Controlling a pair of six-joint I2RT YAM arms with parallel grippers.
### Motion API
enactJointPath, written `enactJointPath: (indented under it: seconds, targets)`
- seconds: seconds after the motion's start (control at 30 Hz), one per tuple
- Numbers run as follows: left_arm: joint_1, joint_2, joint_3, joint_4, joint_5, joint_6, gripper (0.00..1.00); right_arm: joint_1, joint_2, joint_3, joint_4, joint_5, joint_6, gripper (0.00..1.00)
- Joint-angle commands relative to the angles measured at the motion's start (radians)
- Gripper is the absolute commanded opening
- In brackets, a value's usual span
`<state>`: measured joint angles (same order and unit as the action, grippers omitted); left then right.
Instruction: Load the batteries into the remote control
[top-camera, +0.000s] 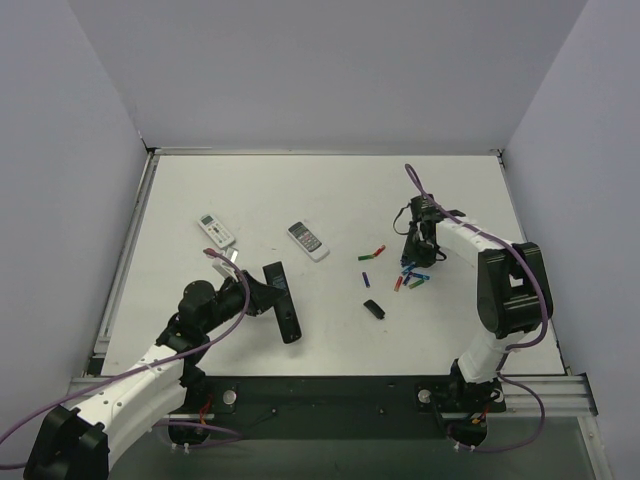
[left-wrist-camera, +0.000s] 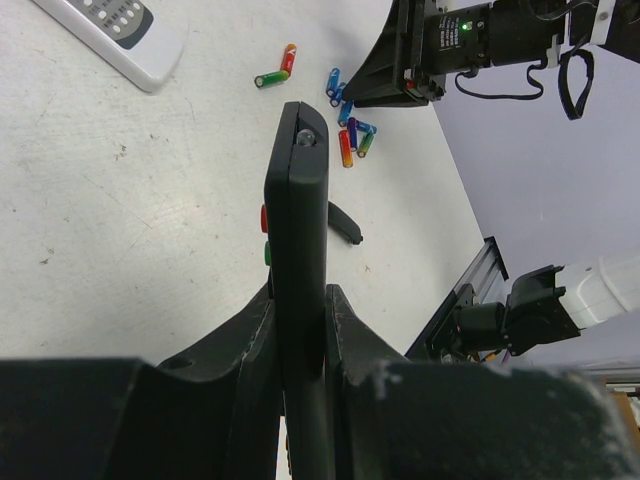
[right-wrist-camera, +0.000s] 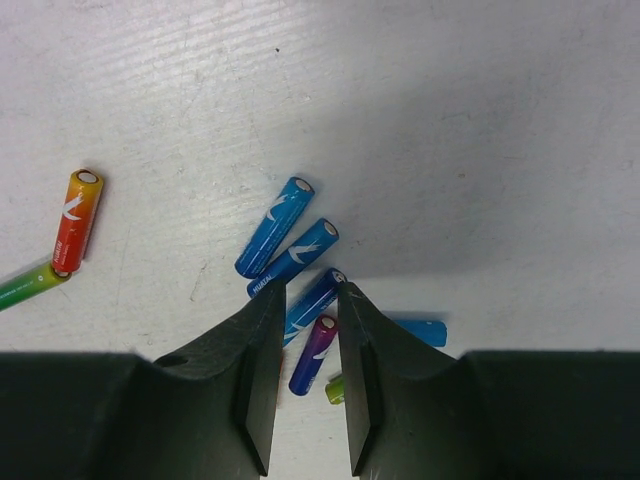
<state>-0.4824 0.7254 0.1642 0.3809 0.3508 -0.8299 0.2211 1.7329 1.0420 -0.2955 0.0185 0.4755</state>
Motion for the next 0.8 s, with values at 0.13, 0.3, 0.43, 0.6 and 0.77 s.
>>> enactJointPath:
  seconds: [0.13, 0.3, 0.43, 0.6, 0.77]
  targets:
    - [0.004, -0.001, 0.051, 0.030, 0.020, 0.011, 0.00, -0.017, 0.004, -0.007, -0.016, 0.011, 0.020, 0.22]
    - [0.005, -0.004, 0.051, 0.030, 0.022, 0.011, 0.00, -0.017, -0.006, -0.023, -0.014, 0.015, 0.022, 0.22]
    - [0.005, -0.011, 0.051, 0.027, 0.020, 0.009, 0.00, -0.020, -0.007, -0.037, -0.013, 0.018, 0.020, 0.20]
    - [0.005, -0.014, 0.051, 0.024, 0.020, 0.008, 0.00, -0.022, -0.004, -0.040, -0.004, 0.008, 0.022, 0.19]
    - [0.004, -0.017, 0.051, 0.023, 0.020, 0.008, 0.00, -0.022, 0.005, -0.037, -0.001, -0.005, 0.025, 0.19]
